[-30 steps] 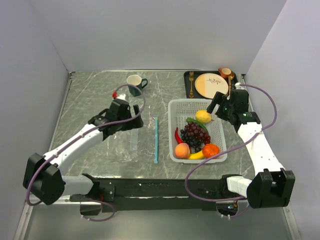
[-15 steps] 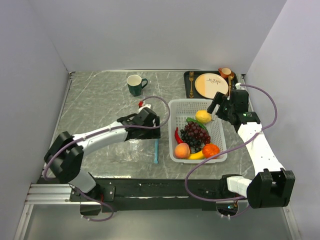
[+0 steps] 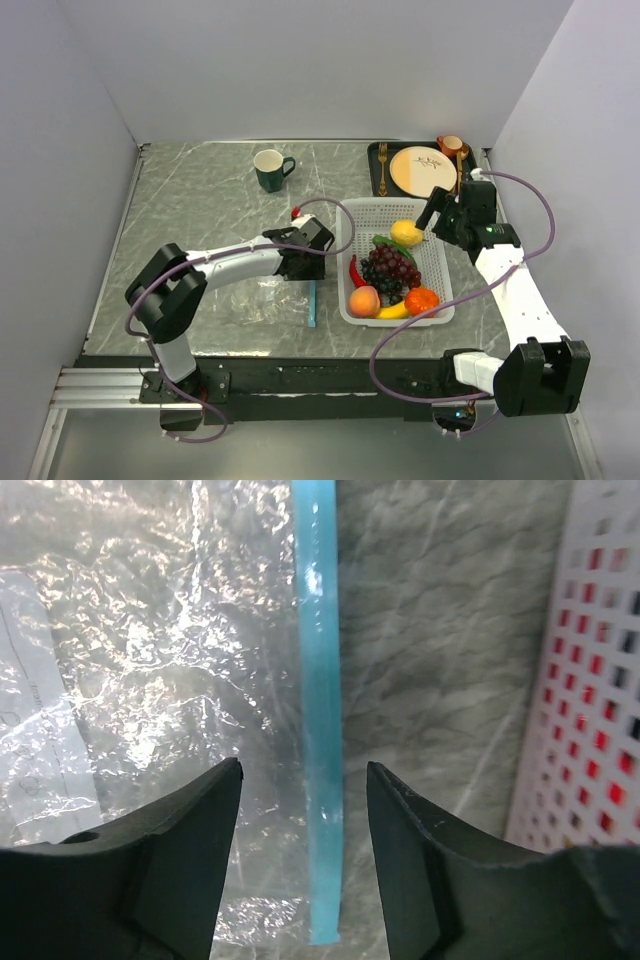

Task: Place the food in the zip-top bag and seal the zipper
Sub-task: Pick up the zipper food storage bag at the center of the board.

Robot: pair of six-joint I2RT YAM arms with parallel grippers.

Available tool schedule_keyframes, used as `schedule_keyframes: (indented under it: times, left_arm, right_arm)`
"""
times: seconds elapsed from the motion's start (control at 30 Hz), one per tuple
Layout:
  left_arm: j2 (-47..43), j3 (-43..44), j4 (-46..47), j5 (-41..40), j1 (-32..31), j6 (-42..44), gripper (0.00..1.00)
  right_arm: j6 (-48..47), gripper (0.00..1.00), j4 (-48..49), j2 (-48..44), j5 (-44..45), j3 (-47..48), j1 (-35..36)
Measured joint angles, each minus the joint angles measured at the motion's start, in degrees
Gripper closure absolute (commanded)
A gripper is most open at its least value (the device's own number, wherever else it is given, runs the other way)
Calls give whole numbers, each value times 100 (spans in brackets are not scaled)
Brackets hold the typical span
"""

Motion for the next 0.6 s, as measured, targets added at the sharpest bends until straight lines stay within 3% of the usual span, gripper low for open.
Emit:
schedule_keyframes:
  times: [0.4, 0.6]
  left_arm:
    - [374, 166, -269, -245, -98, -57, 59]
    - [374, 195, -313, -380, -98, -120, 82]
  right_arm:
    - [0, 0, -7, 0, 0, 0, 0]
    - [4, 0, -4, -2, 0, 0, 0]
